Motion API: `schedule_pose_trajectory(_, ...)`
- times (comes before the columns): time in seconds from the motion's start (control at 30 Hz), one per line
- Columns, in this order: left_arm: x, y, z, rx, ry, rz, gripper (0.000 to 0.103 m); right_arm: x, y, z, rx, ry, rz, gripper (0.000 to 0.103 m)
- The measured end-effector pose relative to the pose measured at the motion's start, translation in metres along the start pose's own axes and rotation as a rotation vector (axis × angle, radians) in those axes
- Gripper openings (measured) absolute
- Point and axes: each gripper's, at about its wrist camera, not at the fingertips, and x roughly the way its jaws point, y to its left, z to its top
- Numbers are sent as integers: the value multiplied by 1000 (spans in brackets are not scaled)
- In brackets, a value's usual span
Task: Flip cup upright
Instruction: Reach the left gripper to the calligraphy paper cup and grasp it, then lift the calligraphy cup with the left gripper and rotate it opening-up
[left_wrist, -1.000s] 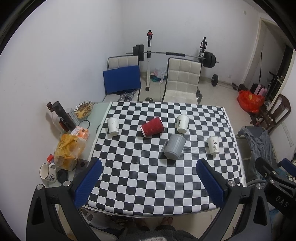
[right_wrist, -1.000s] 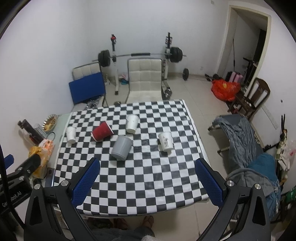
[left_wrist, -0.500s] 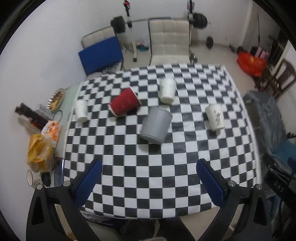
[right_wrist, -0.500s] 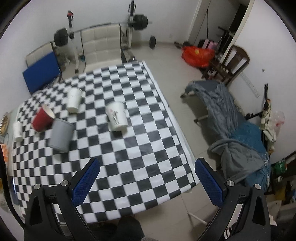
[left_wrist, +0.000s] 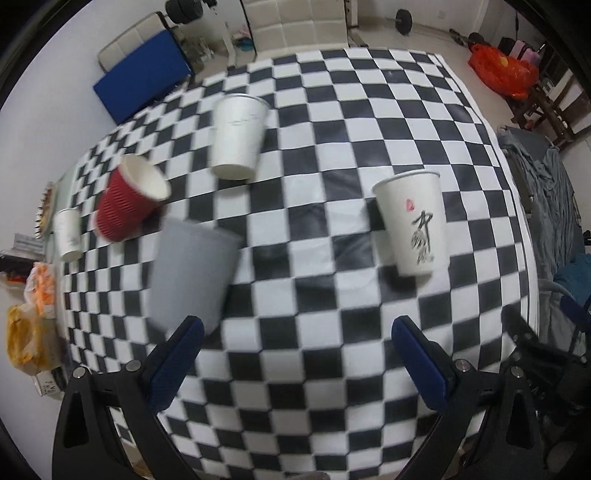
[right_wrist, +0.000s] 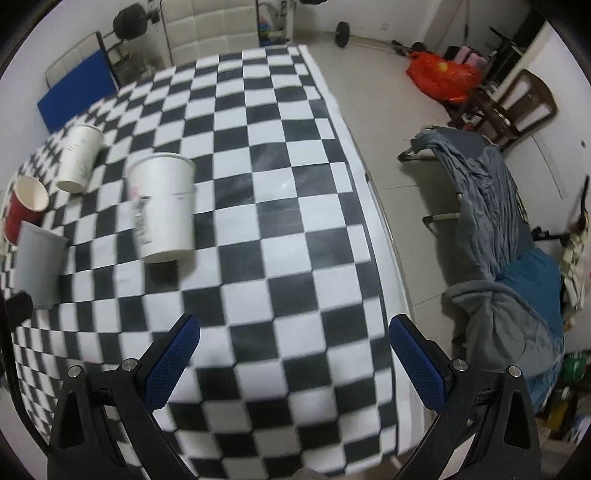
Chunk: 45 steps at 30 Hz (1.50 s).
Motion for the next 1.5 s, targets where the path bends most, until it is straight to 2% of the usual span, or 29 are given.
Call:
schedule_pose_trajectory(0.23, 38, -22, 36, -40, 77, -93, 103, 50, -10, 34, 1, 70, 1, 103)
schedule_pose_trajectory(0.37, 56, -27, 53, -91, 126, -192, 103, 64, -14, 47, 34, 90, 11, 103)
schedule_pose_trajectory(0.53, 70, -33, 65, -119, 165, -268, 102, 79, -23, 56, 81, 111, 22, 103)
schedule_pose_trajectory(0.67, 80, -40, 70, -100, 175, -302, 85, 85, -27, 56, 103, 125, 20, 103)
schedule_pose_trajectory(0.73, 80, -47, 73, -64, 181, -301, 82, 88, -29, 56, 106, 134, 11, 103)
schedule_pose_trajectory(0.77, 78, -53, 73, -41, 179, -296, 77, 87, -28, 53, 107, 136, 8, 103)
schedule_pose_trajectory(0.8, 78, -56, 74, -17, 175, -281, 66, 88, -28, 53, 109, 140, 5, 103)
schedule_pose_trajectory(0.87, 76, -61, 73, 27, 158, -258, 59, 88, -29, 51, 117, 149, 0, 103)
schedule_pose_trajectory(1.0, 70, -64, 69, 62, 102, -228, 58, 85, -28, 45, 119, 153, -5, 103)
schedule_pose_trajectory(1.17, 44, -52, 55, 88, 36, -205, 58, 75, -24, 32, 117, 157, -7, 103)
schedule_pose_trajectory(1.5, 12, 34, -10, 82, -19, -199, 58, 31, 3, -4, 125, 149, 10, 103)
